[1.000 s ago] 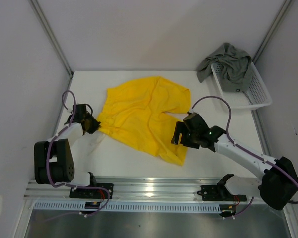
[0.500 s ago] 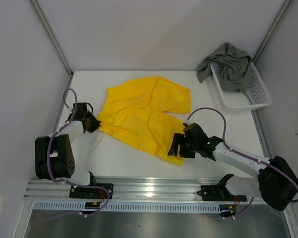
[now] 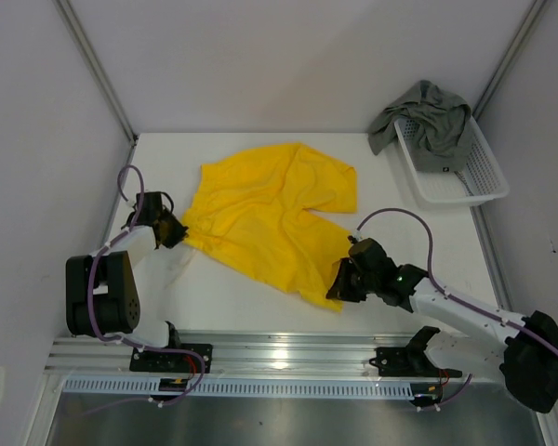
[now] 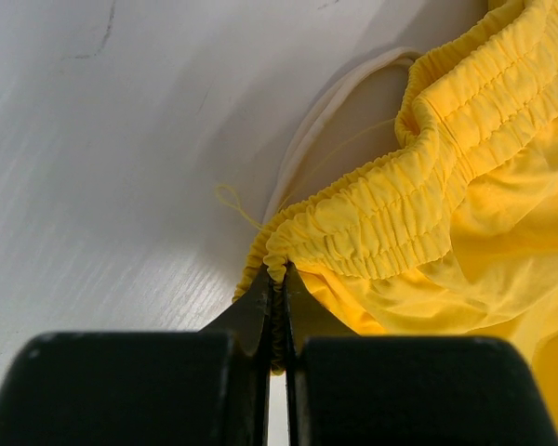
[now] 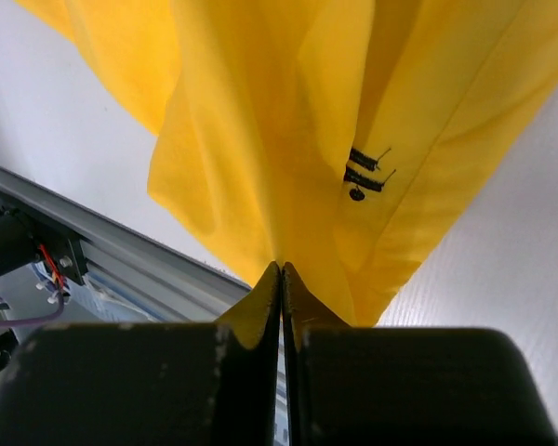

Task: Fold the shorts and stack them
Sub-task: Flatten the shorts out

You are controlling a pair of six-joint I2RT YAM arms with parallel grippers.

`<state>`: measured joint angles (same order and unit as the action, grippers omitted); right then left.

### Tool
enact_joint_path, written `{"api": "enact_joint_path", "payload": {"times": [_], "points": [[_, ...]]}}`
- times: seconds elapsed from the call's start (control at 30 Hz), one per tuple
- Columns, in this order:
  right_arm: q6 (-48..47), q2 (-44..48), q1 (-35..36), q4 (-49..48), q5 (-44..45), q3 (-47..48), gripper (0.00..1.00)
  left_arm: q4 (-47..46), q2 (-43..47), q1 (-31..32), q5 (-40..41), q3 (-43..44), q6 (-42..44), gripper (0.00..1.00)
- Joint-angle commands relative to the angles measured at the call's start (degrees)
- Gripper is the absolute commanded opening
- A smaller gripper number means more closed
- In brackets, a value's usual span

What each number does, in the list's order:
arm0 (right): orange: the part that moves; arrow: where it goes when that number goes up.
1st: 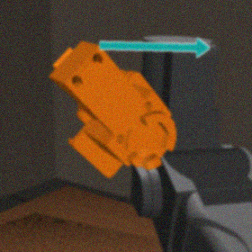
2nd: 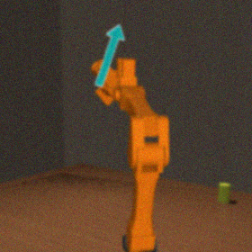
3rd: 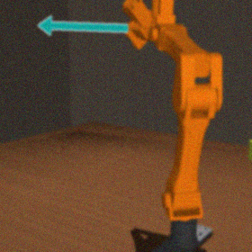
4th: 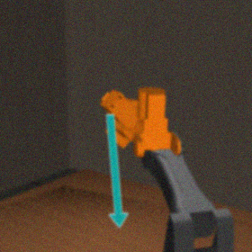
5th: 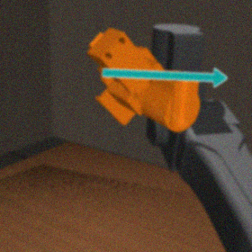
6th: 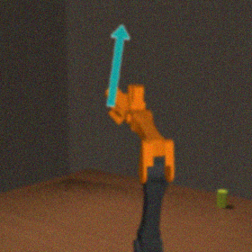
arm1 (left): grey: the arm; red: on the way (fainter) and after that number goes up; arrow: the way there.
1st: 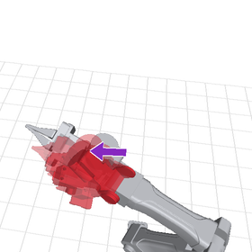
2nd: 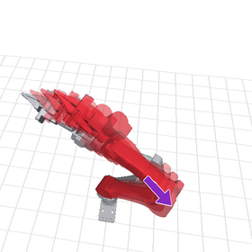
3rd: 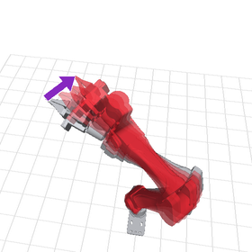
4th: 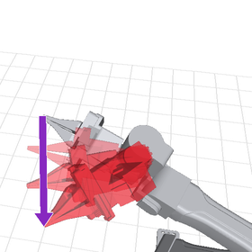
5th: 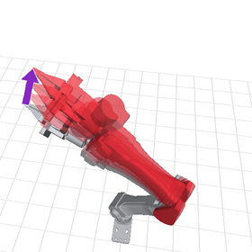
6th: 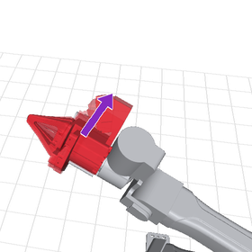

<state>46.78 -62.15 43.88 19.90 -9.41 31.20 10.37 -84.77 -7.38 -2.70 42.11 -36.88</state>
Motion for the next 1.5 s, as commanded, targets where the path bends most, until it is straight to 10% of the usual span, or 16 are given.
{"api": "enact_joint_path", "payload": {"times": [0.0,0.23,0.33,0.37,0.47,0.93,1.47], "points": [[1.6,5.4,-0.1,8.1,5.2,1.1,0.0,-0.7,-0.8,-1.6,2.3,2.5,1.5,0.0],[6.7,6.8,6.7,10.8,6.1,-0.7,0.0,-0.2,-1.1,-4.1,4.2,3.4,1.6,0.0],[7.4,6.2,8.4,12.1,8.8,0.0,0.29,0.4,-1.3,-4.1,5.1,3.8,2.0,0.0],[7.2,6.3,8.2,12.4,9.4,0.3,0.63,0.4,-1.2,-4.1,5.4,3.8,2.1,0.0],[5.4,6.0,6.6,11.1,11.3,1.6,0.8,0.6,-0.8,-4.2,5.9,3.8,2.3,0.0],[-3.4,-8.6,-5.2,-5.9,3.4,5.6,0.54,-0.3,0.0,-4.1,5.8,2.6,3.4,0.0],[-4.2,-19.2,-6.9,-12.5,4.8,8.3,0.54,-0.6,0.9,-4.1,6.0,2.2,3.7,0.0]]}}
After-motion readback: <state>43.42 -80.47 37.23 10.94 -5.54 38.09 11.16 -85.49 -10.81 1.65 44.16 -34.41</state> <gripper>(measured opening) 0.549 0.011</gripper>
